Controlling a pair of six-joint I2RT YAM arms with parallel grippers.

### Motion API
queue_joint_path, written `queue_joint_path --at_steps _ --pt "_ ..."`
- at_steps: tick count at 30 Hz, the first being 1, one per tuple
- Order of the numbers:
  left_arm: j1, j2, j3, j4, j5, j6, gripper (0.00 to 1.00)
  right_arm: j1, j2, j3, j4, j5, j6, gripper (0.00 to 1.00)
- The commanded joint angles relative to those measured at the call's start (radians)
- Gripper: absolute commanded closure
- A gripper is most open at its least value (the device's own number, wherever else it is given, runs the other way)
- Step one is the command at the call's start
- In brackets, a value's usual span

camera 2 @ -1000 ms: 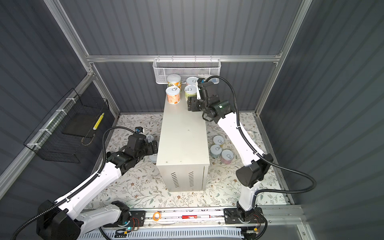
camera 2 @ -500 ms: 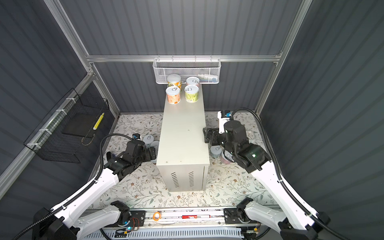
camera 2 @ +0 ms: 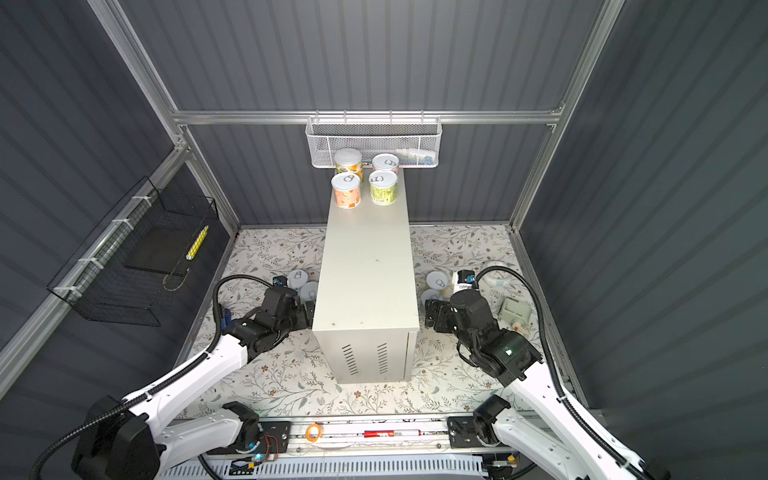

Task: Place and organize the canned foods onto the counter
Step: 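Withdraw the right gripper down over its floor cans, then lower the left gripper around the blue-labelled can nearest the robot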

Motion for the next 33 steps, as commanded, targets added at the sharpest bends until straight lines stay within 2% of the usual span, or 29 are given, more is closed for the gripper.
queue_joint_path --at_steps 1,12,19,33 --pt "0.006 0.023 -0.007 0.044 0.013 -0.007 0.01 -0.007 0.002 -0.019 0.008 0.067 0.041 0.12" --pt "0.006 0.111 -0.017 0.109 0.033 -0.012 0.01 -0.055 -0.037 -0.155 0.079 0.047 0.098 0.11" --pt "0.006 0.168 -0.042 0.161 0.042 -0.029 0.01 -0.067 -0.034 -0.17 0.095 0.035 0.101 0.11" --pt "0.006 0.364 0.003 0.239 0.021 -0.042 0.06 -0.069 -0.019 -0.194 0.129 0.025 0.114 0.11"
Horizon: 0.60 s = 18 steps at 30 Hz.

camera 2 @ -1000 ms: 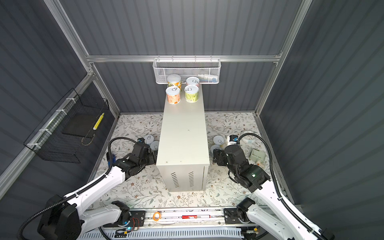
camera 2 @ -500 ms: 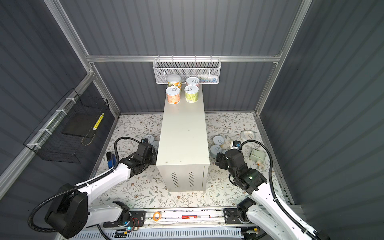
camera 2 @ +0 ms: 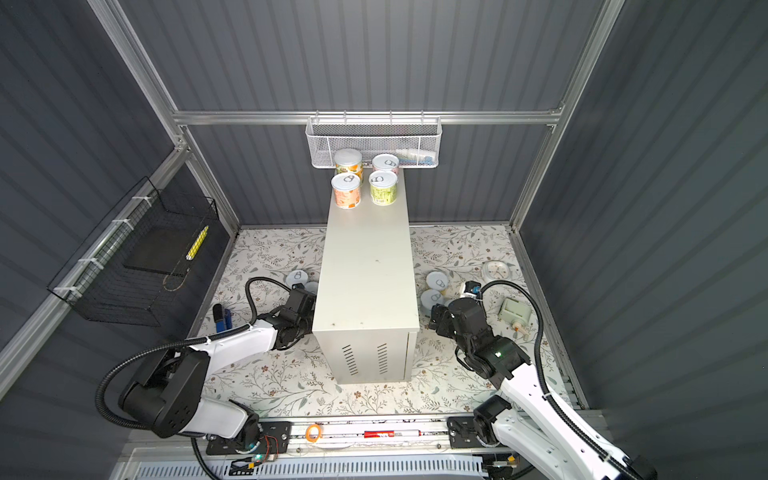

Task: Place and organize the canned foods onto the counter
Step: 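Lower the left gripper around the blue-labelled can nearest the robot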

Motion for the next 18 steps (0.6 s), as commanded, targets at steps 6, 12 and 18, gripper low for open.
queue_joint_path --at_steps 6,12,18 --pt "0.006 0.051 0.026 0.051 -0.023 -0.034 0.09 -0.003 0.0 -0.012 0.022 -0.004 0.005 0.11" --pt "0.006 0.08 0.033 0.06 -0.042 -0.033 0.09 -0.003 0.018 -0.013 0.038 -0.017 0.005 0.11" --pt "0.006 0.103 0.04 0.072 -0.042 -0.031 0.1 -0.003 0.045 -0.013 0.048 -0.037 0.01 0.11"
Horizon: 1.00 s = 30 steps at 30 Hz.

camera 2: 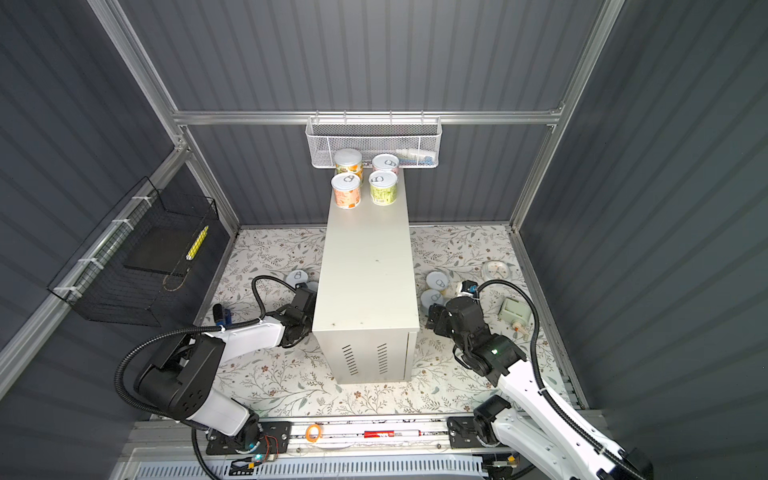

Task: Place and organize the canned foods onto the counter
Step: 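Lower the left gripper around the blue-labelled can nearest the robot, then close the left gripper on the blue-labelled can and lift it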

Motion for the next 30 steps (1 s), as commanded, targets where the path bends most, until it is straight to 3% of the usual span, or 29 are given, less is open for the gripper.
queue_joint_path --at_steps 1,9,13,16,19,25,30 --pt "0.006 0.023 0.018 0.009 -0.005 -0.013 0.11 -0.003 0.009 -0.009 0.017 -0.015 0.008 0.11" --pt "0.006 0.037 0.02 0.012 0.002 -0.015 0.24 -0.003 0.049 0.0 0.024 -0.045 0.006 0.11" --pt "0.006 0.02 0.021 0.0 0.006 -0.014 0.38 -0.003 0.063 0.0 0.027 -0.05 0.005 0.11" --pt "0.006 0.005 0.026 -0.017 0.002 -0.002 0.61 -0.004 0.07 -0.001 0.027 -0.053 0.005 0.11" --pt "0.006 -0.006 0.042 -0.055 -0.012 0.007 1.0 -0.003 0.074 -0.003 0.027 -0.056 0.006 0.11" --pt "0.006 -0.117 0.045 -0.132 0.011 0.035 1.0 -0.004 0.069 -0.004 0.028 -0.046 -0.001 0.11" --pt "0.006 -0.236 0.123 -0.326 0.056 0.082 1.0 -0.006 0.061 0.0 0.027 -0.035 -0.012 0.11"
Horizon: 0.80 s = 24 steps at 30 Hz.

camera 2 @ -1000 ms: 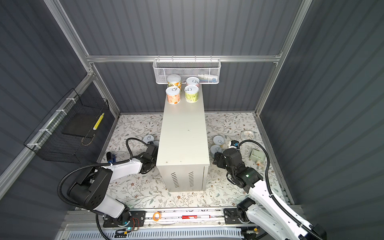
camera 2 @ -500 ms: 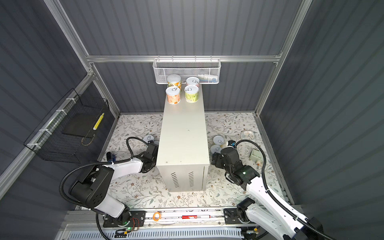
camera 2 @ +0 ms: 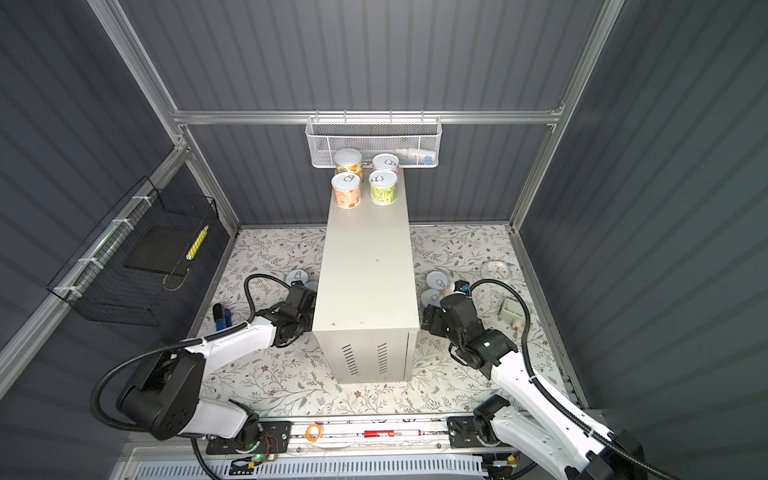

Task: Place and organize the canned foods onto the counter
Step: 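Close the left gripper on the blue-labelled can and lift it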

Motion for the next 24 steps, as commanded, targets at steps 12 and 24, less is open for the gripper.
queue_joint_path --at_steps 12,24 --pt "0.006 -0.142 0.582 -0.657 -0.135 0.245 1.0 -0.016 -0.032 0.015 -0.016 0.039 -0.03 0.1" --pt "0.006 -0.006 1.126 -0.746 -0.168 0.389 1.0 -0.021 -0.058 0.044 -0.05 0.05 -0.044 0.1"
